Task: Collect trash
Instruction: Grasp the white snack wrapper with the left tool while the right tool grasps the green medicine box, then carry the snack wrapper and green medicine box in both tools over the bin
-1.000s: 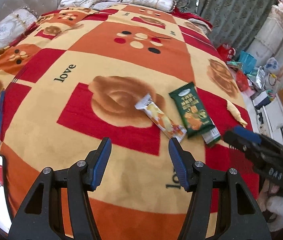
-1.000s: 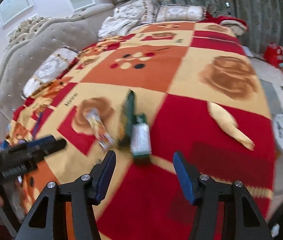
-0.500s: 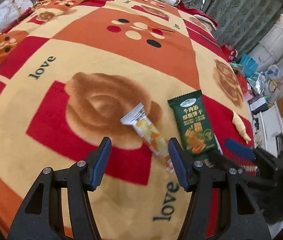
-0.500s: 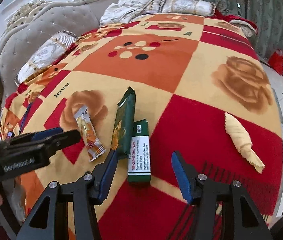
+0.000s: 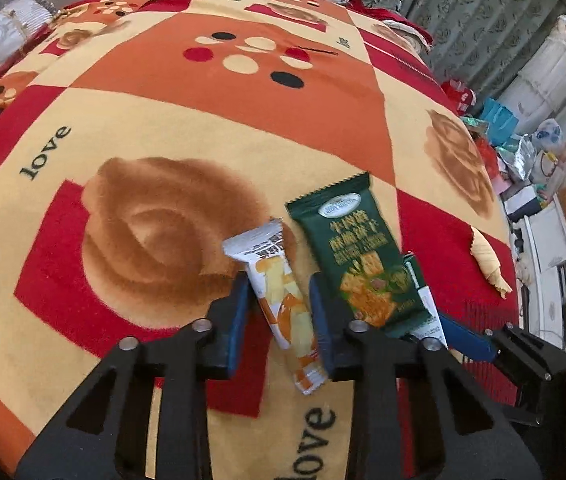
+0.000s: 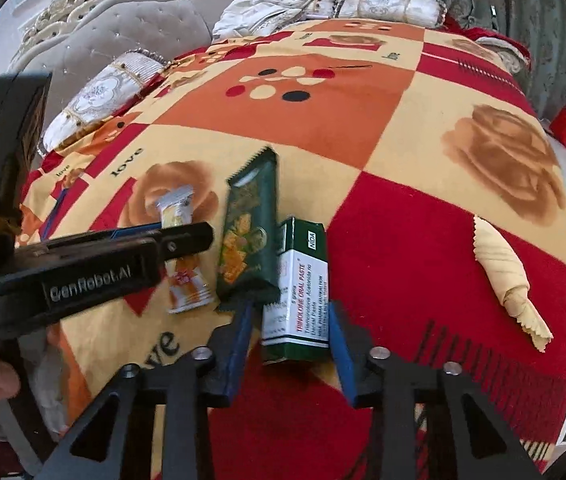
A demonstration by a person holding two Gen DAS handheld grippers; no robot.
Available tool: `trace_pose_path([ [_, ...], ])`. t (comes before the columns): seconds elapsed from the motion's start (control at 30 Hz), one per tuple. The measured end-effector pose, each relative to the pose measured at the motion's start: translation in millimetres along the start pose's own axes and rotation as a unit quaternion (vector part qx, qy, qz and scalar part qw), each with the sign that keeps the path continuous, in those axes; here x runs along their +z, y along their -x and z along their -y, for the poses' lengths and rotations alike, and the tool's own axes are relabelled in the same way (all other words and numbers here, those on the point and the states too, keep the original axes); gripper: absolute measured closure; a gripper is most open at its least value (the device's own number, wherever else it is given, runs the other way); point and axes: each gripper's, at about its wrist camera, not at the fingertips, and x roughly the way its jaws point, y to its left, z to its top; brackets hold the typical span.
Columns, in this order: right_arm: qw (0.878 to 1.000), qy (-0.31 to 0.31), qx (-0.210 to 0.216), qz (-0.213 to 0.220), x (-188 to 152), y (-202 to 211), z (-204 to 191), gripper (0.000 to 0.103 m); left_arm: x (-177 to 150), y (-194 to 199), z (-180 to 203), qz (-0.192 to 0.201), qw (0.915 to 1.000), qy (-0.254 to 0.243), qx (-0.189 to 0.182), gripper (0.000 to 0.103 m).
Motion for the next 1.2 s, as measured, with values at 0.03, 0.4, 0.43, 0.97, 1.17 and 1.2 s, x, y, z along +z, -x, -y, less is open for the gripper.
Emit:
trace_pose_path([
  [0.03, 1.000, -0.005, 0.005, 0.003, -2, 4, 2, 0.073, -1, 1, -1, -0.003, 1.0000, 0.000, -0.004, 0.084],
  [0.4, 0.998, -0.056, 0.004, -0.003, -61, 51, 21, 0.073, -36, 44, 15, -0.026, 0.9969, -0.054, -0.051, 0.087],
  [0.43, 0.998, -0.058, -0.004, -0.002, -63, 51, 21, 0.070, -40, 46, 18, -0.029, 0.9963, -0.059, -0.055, 0.087],
  [0.97, 0.997, -0.058, -0.022, 0.039, -65, 60, 14, 0.073, -80, 64, 46, -0.035, 0.9931, -0.093, -0.062, 0.087],
  [1.17, 0.996, -0.065, -0.025, 0.061, -84, 96, 15, 0.073, -92, 72, 72, -0.025, 0.9907, -0.115, -0.069, 0.087],
  [1.2, 0.995, -0.068, -0.027, 0.063, -87, 101, 16, 0.073, -94, 73, 77, -0.024, 0.9901, -0.119, -0.070, 0.087],
])
